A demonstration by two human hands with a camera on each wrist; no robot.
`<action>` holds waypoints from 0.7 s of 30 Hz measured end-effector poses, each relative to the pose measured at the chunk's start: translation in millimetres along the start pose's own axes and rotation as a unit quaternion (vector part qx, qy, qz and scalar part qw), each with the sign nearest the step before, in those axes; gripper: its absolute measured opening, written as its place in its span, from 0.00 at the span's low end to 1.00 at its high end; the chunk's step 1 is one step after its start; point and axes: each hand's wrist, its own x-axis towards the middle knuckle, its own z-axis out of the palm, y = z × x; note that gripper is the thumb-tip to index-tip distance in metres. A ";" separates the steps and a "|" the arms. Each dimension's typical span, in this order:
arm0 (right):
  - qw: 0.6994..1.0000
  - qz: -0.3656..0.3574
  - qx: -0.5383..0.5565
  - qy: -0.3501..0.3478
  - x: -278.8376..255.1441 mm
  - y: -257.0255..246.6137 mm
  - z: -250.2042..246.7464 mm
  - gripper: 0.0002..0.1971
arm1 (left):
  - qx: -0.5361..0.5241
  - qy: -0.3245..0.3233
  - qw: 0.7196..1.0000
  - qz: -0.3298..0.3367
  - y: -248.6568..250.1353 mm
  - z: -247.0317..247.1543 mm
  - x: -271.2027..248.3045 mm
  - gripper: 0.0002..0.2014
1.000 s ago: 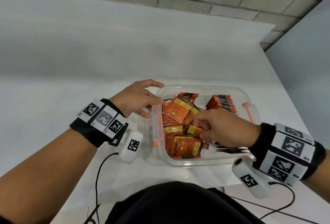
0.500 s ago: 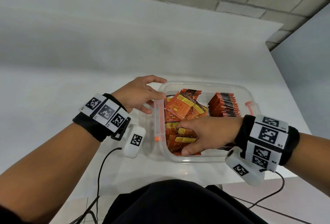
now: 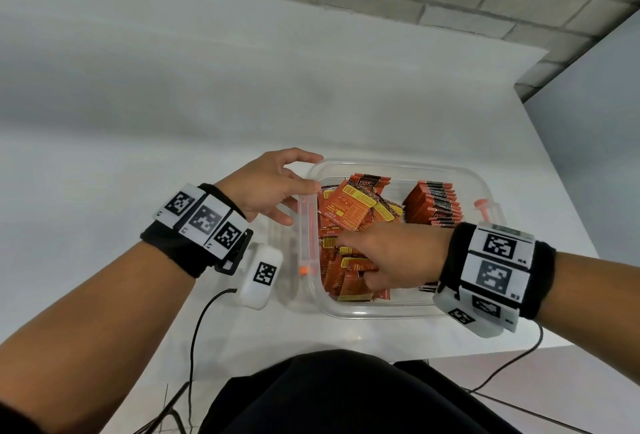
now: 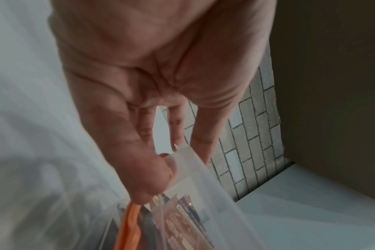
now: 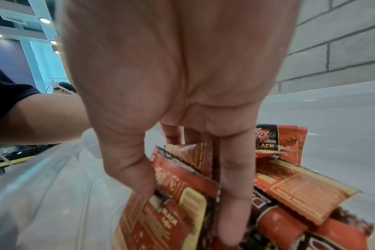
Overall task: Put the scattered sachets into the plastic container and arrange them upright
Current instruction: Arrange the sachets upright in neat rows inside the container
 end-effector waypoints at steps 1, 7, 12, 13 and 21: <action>1.000 0.002 -0.003 -0.001 1.0 -0.6 0.9 0.30 | 0.000 -0.001 1.000 0.000 -0.1 -0.2 0.2 0.22; 1.000 0.010 -0.019 -0.003 6.9 -1.5 2.8 0.25 | -0.001 -0.006 1.000 0.000 -0.9 -0.7 0.3 0.22; 0.998 -0.018 -0.054 -0.041 8.4 -4.7 4.0 0.31 | -0.002 -0.009 1.000 0.000 -1.7 -1.4 0.7 0.21; 0.998 -0.018 -0.043 -0.042 8.2 -4.3 3.3 0.30 | -0.002 -0.009 1.000 0.001 -1.7 -1.4 0.6 0.21; 0.936 0.072 0.334 0.083 -10.4 23.4 -20.3 0.18 | -0.007 -0.013 1.000 0.000 -2.7 -2.4 0.8 0.20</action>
